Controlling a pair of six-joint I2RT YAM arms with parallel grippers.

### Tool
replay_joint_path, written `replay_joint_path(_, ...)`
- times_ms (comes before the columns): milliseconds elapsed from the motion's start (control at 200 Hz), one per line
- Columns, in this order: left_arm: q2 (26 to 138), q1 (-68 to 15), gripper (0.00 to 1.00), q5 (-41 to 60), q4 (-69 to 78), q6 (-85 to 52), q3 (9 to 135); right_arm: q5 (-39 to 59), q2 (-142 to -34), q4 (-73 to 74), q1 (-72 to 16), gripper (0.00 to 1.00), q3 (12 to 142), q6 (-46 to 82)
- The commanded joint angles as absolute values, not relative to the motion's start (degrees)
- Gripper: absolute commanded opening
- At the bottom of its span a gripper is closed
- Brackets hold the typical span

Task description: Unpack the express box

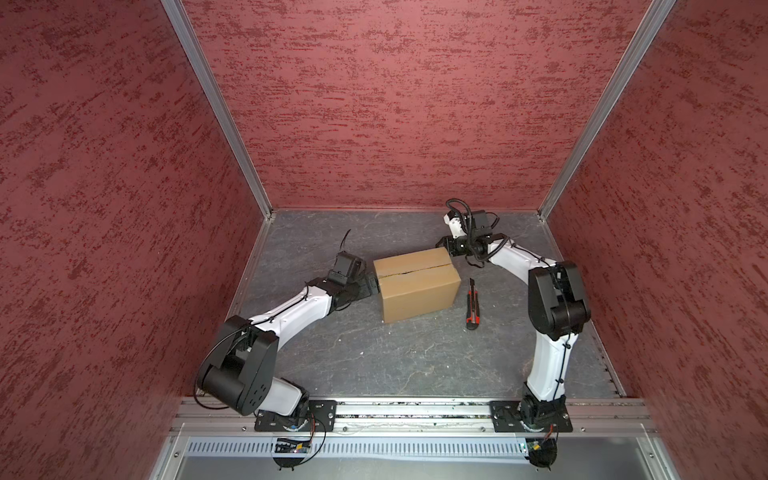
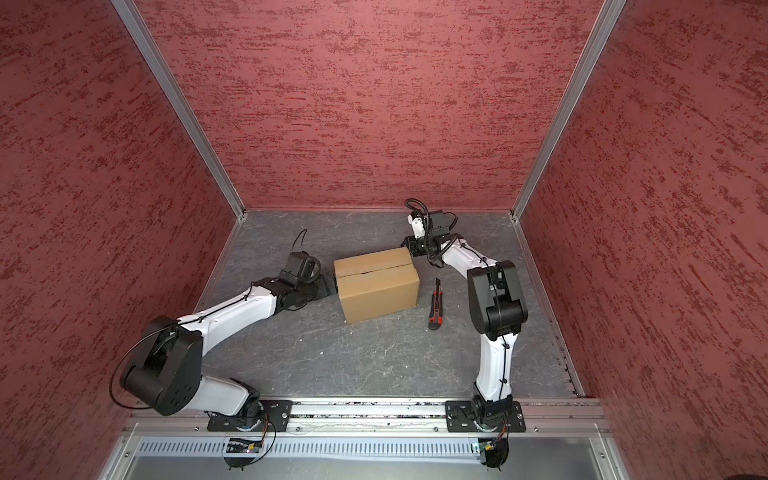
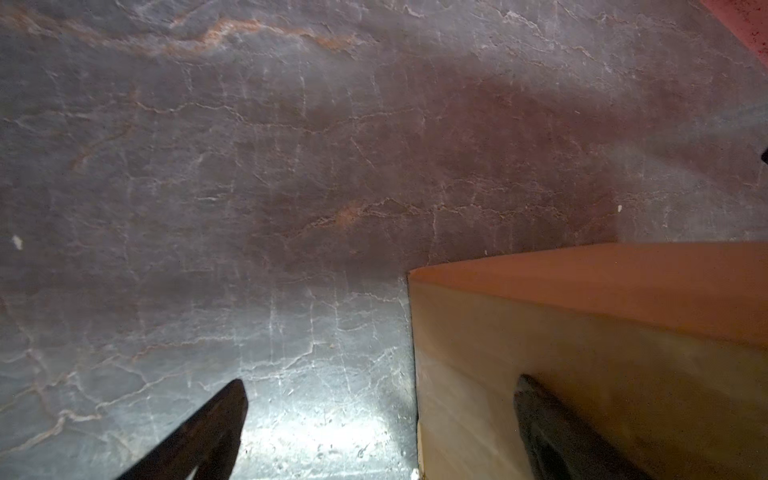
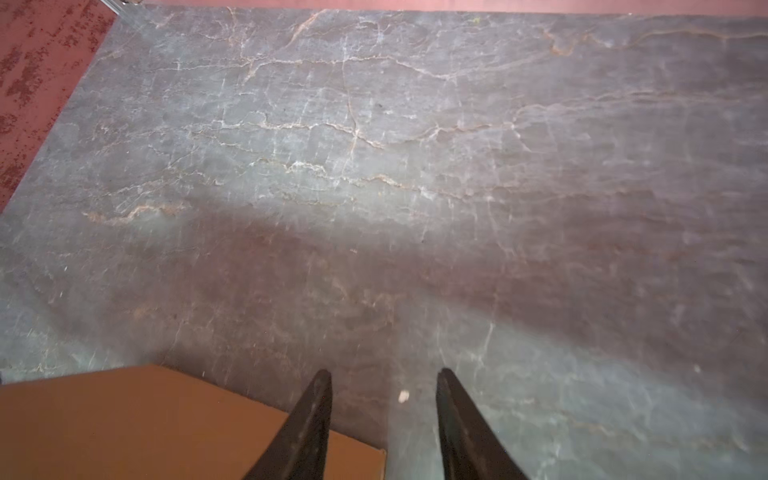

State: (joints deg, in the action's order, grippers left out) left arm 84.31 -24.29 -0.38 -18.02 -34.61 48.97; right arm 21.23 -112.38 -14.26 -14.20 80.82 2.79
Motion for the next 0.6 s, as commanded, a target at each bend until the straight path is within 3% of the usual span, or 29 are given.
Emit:
replay_joint_path(0, 86.3, -24.1, 1.00, 1.5, -11.1, -33.2, 51.7, 24.0, -108.2, -11.6, -16.5, 0.43, 78.0, 2.7)
replay_joint_path(596, 104.5, -18.0, 1.00, 2.5, -10.4, -28.7, 73.1, 15.2, -86.7, -8.6, -23.8, 0.42, 54.1, 11.5)
